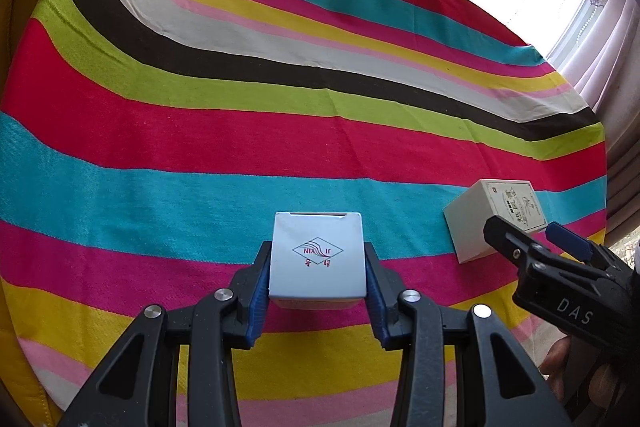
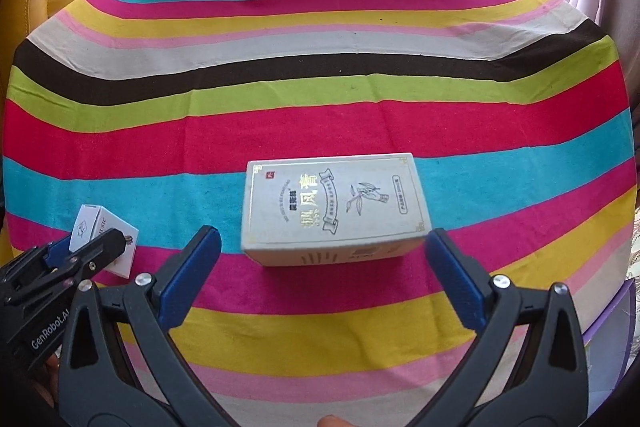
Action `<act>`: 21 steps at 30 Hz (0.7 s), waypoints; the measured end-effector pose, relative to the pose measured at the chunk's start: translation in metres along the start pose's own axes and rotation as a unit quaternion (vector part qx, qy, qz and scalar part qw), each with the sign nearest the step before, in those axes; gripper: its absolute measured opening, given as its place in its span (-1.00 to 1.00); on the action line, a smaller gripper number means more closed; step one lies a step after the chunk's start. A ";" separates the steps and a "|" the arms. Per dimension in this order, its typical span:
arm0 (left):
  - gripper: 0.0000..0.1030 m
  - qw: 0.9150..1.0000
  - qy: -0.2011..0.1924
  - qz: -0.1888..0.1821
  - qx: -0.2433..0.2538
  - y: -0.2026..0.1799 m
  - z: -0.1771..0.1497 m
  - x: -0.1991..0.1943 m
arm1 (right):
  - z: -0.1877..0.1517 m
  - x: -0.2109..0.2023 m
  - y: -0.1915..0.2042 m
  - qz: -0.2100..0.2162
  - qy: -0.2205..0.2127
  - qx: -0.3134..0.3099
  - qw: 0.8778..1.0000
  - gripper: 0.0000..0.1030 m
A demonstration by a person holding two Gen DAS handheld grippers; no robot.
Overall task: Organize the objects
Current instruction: 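Carry the white cube box and cream bird-print box over the purple-rimmed box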
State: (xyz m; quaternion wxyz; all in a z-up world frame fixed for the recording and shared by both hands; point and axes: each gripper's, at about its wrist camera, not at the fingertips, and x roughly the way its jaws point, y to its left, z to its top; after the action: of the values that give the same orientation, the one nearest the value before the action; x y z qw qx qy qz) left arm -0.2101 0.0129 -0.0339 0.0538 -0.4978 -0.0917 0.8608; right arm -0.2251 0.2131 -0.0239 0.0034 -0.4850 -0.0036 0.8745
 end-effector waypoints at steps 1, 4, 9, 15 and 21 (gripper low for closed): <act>-0.18 1.000 -0.001 0.000 0.001 0.000 0.000 -0.001 | 0.003 0.002 0.001 -0.001 -0.002 0.001 1.000 0.99; -0.18 1.000 -0.002 -0.001 0.005 -0.003 -0.001 -0.001 | 0.008 0.009 0.001 -0.012 -0.005 -0.008 1.000 0.99; -0.18 1.000 -0.001 -0.003 0.013 -0.007 -0.002 0.001 | 0.007 0.019 0.000 -0.007 0.000 -0.034 0.999 0.99; -0.18 1.000 -0.004 -0.005 0.016 -0.009 -0.002 0.000 | 0.005 0.007 -0.006 0.024 -0.012 -0.101 0.995 0.99; -0.18 1.000 -0.003 -0.007 0.020 -0.011 -0.003 0.002 | 0.015 0.000 -0.014 0.050 -0.036 -0.144 0.988 0.99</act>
State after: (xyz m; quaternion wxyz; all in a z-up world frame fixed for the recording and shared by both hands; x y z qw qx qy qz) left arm -0.2090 0.0242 -0.0349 0.0698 -0.4934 -0.0778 0.8635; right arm -0.2376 0.2274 -0.0154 -0.1100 -0.4482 -0.1052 0.8809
